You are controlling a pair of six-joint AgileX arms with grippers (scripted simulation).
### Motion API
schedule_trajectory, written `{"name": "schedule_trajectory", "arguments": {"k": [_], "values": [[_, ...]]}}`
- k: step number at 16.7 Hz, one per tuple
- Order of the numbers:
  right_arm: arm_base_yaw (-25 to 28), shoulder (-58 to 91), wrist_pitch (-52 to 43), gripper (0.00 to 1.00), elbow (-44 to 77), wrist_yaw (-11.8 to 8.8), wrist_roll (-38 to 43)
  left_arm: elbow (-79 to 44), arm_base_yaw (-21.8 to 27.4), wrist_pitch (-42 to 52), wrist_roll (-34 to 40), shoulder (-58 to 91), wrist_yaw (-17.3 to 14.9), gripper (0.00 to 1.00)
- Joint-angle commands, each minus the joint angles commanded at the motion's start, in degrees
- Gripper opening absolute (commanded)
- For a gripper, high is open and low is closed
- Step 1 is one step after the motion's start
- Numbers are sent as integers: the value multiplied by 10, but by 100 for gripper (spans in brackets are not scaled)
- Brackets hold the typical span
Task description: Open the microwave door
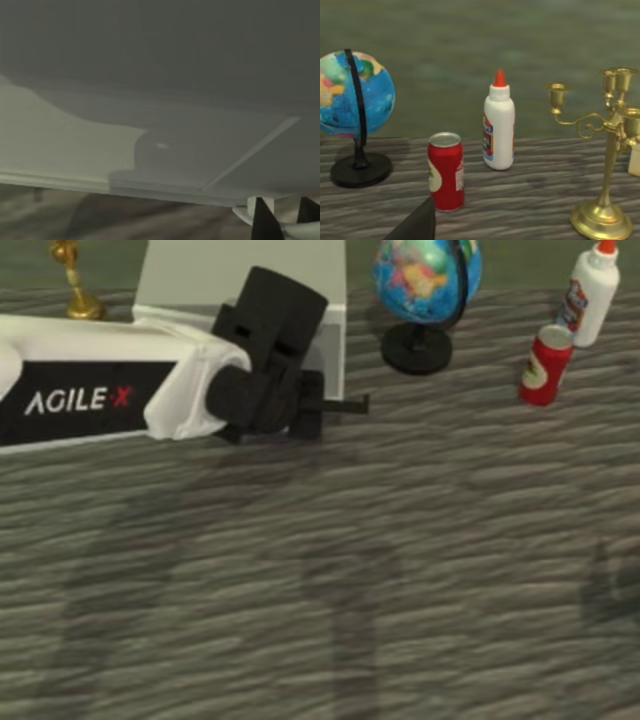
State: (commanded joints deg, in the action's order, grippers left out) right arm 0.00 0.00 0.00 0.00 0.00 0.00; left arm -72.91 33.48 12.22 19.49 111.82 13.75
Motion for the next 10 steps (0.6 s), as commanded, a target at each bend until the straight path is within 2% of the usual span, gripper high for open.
{"name": "schedule_trajectory", "arguments": {"k": [10], "values": [[0,0,0,100,0,0,0,34,-11,-17,-35,-23,-21,0]]}}
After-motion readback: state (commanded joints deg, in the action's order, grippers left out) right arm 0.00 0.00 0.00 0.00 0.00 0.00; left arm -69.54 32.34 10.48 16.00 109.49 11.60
